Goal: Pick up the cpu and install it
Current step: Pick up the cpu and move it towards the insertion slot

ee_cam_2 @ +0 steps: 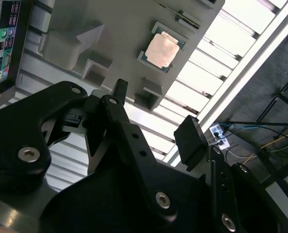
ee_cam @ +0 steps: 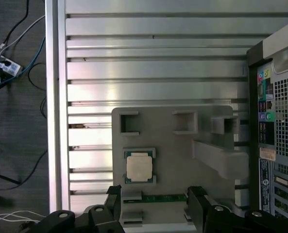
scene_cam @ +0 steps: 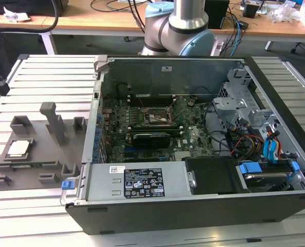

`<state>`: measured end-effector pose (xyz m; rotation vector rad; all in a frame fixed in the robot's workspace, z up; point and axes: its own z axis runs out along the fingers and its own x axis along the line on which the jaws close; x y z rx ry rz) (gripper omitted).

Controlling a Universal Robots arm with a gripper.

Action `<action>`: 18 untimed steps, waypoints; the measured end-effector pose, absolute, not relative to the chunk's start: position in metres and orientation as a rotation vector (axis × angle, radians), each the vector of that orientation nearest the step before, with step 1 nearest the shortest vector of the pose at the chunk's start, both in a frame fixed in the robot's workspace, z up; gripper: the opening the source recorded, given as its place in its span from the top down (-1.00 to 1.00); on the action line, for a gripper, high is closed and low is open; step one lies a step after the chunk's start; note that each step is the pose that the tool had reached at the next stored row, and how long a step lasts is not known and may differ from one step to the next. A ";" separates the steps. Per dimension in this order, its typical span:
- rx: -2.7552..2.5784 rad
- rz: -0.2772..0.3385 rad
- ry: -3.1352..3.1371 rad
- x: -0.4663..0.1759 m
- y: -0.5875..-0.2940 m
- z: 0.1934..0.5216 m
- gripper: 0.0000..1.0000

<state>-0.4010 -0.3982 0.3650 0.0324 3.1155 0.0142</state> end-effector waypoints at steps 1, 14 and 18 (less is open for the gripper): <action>0.032 0.014 3.116 -0.401 -0.398 0.364 -0.33; 0.032 0.014 3.116 -0.401 -0.398 0.354 -0.33; 0.032 0.014 3.116 -0.401 -0.398 0.351 -0.33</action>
